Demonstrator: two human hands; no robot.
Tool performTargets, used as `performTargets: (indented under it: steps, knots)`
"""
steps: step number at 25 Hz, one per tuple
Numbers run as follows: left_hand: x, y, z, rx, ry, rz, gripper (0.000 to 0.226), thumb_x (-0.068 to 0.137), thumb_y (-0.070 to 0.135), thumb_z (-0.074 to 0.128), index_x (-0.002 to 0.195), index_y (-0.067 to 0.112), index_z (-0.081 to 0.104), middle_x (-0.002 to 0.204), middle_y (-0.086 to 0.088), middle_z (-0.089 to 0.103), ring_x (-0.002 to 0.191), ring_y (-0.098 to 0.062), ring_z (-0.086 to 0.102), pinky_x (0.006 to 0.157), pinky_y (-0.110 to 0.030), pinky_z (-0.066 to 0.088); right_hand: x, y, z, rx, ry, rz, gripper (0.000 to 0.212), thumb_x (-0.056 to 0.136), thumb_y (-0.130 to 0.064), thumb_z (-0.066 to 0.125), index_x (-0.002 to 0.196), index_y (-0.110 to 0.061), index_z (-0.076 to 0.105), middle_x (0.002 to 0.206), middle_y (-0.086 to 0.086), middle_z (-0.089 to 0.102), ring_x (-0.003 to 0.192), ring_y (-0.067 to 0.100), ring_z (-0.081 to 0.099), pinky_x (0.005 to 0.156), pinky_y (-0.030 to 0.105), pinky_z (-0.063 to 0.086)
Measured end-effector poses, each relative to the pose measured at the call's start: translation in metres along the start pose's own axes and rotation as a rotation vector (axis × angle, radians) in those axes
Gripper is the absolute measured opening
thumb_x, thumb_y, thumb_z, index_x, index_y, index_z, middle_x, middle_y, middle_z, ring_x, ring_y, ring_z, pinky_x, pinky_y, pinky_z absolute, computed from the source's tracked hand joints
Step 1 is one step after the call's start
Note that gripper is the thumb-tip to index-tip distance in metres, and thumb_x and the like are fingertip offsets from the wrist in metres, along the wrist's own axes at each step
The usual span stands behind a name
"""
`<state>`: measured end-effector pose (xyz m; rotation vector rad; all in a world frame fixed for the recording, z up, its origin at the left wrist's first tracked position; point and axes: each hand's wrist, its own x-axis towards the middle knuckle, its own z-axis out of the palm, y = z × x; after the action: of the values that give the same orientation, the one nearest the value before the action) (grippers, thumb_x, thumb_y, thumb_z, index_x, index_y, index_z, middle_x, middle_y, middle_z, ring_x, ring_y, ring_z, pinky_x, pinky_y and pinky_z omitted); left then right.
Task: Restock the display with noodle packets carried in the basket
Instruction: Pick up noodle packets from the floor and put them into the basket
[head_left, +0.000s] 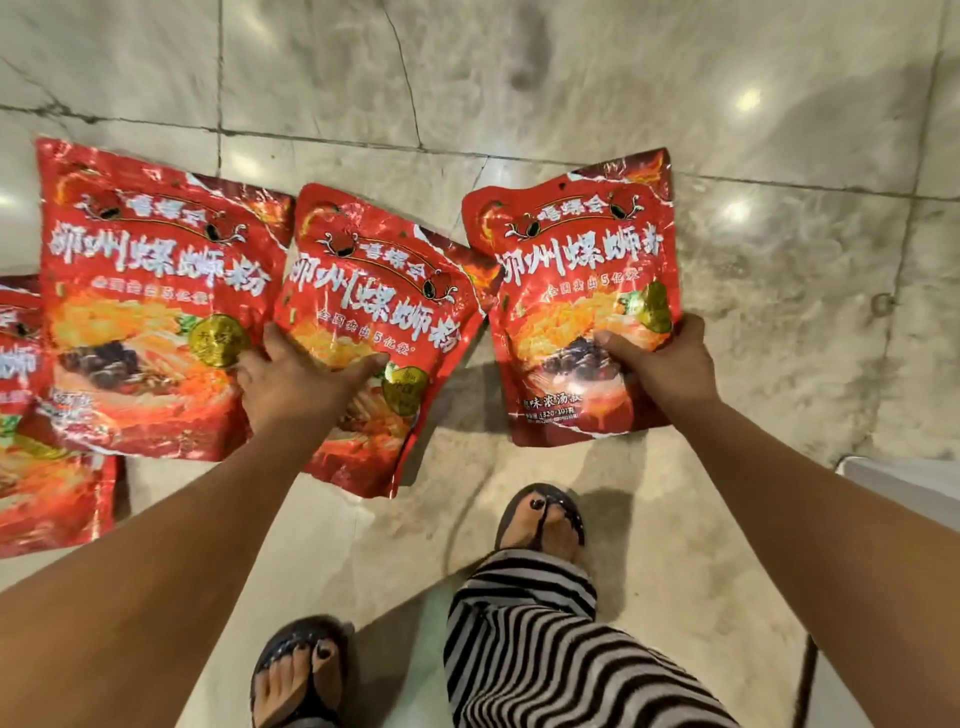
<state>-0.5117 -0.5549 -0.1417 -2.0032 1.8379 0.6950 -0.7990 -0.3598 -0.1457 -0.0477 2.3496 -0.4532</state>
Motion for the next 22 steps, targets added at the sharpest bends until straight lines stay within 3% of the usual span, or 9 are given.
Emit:
performTargets:
  steps: [2,4,6,8,11,13,18,20,22]
  knots:
    - [0.003,0.0,-0.004,-0.058,-0.007,-0.031,0.129,0.055,0.075,0.076,0.148,0.006,0.021,0.147,-0.025,0.035,0.137,-0.044,0.033,0.114,-0.052,0.03,0.0,0.003,0.0,0.206,-0.033,0.034,0.102,0.047,-0.058,0.089,0.128,-0.014,0.044,0.118,0.002,0.064,0.108,0.026,0.064,0.098,0.048,0.05]
    - [0.004,0.005,-0.018,-0.149,-0.089,-0.058,0.123,0.051,0.072,0.08,0.142,0.006,0.031,0.138,-0.021,0.051,0.126,-0.043,0.05,0.105,-0.051,0.043,-0.01,-0.002,0.0,0.364,-0.118,0.074,0.075,0.057,-0.034,0.094,0.117,-0.01,0.057,0.107,0.003,0.069,0.093,0.021,0.07,0.088,0.04,0.057]
    - [-0.007,0.015,-0.037,-0.209,-0.168,-0.035,0.103,0.052,0.066,0.082,0.129,0.006,0.049,0.123,-0.016,0.064,0.109,-0.038,0.062,0.094,-0.046,0.052,-0.034,-0.013,-0.001,0.493,-0.21,0.09,0.033,0.066,-0.015,0.089,0.093,-0.011,0.07,0.09,0.006,0.074,0.071,0.016,0.072,0.073,0.035,0.06]
    - [-0.029,0.029,-0.061,-0.286,-0.191,-0.012,0.078,0.06,0.053,0.085,0.116,0.004,0.06,0.114,-0.011,0.068,0.101,-0.033,0.065,0.089,-0.041,0.054,-0.063,-0.025,-0.008,0.551,-0.248,0.115,0.018,0.068,-0.008,0.086,0.08,-0.011,0.073,0.083,0.008,0.075,0.069,0.021,0.073,0.073,0.039,0.06]
    - [-0.074,0.047,-0.105,-0.477,-0.243,-0.058,0.065,0.068,0.033,0.088,0.12,0.004,0.061,0.111,-0.002,0.065,0.104,-0.025,0.063,0.093,-0.034,0.049,-0.108,-0.042,-0.047,0.574,-0.311,0.192,0.02,0.068,-0.009,0.087,0.082,-0.009,0.073,0.088,0.012,0.076,0.077,0.028,0.073,0.075,0.043,0.061]
    - [-0.099,0.054,-0.136,-0.543,-0.3,-0.101,0.065,0.063,0.034,0.089,0.115,0.007,0.06,0.113,-0.007,0.068,0.106,-0.028,0.064,0.098,-0.04,0.05,-0.134,-0.049,-0.081,0.579,-0.354,0.242,0.024,0.067,-0.011,0.087,0.085,-0.007,0.073,0.088,0.013,0.076,0.077,0.028,0.074,0.074,0.041,0.061]
    - [-0.162,0.076,-0.239,-0.521,-0.521,-0.134,0.101,0.054,0.051,0.089,0.13,-0.005,0.053,0.122,-0.019,0.066,0.109,-0.034,0.064,0.097,-0.041,0.049,-0.205,-0.062,-0.191,0.673,-0.392,0.274,0.028,0.068,-0.014,0.087,0.091,-0.006,0.073,0.086,0.011,0.076,0.074,0.025,0.074,0.063,0.032,0.06]
    - [-0.183,0.087,-0.269,-0.483,-0.576,-0.099,0.084,0.055,0.053,0.089,0.112,-0.003,0.063,0.117,-0.018,0.068,0.109,-0.034,0.064,0.103,-0.044,0.044,-0.231,-0.06,-0.225,0.704,-0.377,0.261,0.027,0.068,-0.013,0.086,0.09,-0.007,0.072,0.079,0.007,0.076,0.067,0.021,0.074,0.056,0.028,0.059]
    - [-0.201,0.103,-0.295,-0.462,-0.585,-0.054,0.066,0.056,0.053,0.089,0.085,0.002,0.06,0.1,-0.013,0.066,0.094,-0.029,0.063,0.096,-0.04,0.047,-0.256,-0.051,-0.251,0.712,-0.366,0.263,0.034,0.064,-0.016,0.088,0.093,-0.006,0.074,0.084,0.011,0.076,0.074,0.026,0.074,0.064,0.034,0.062]
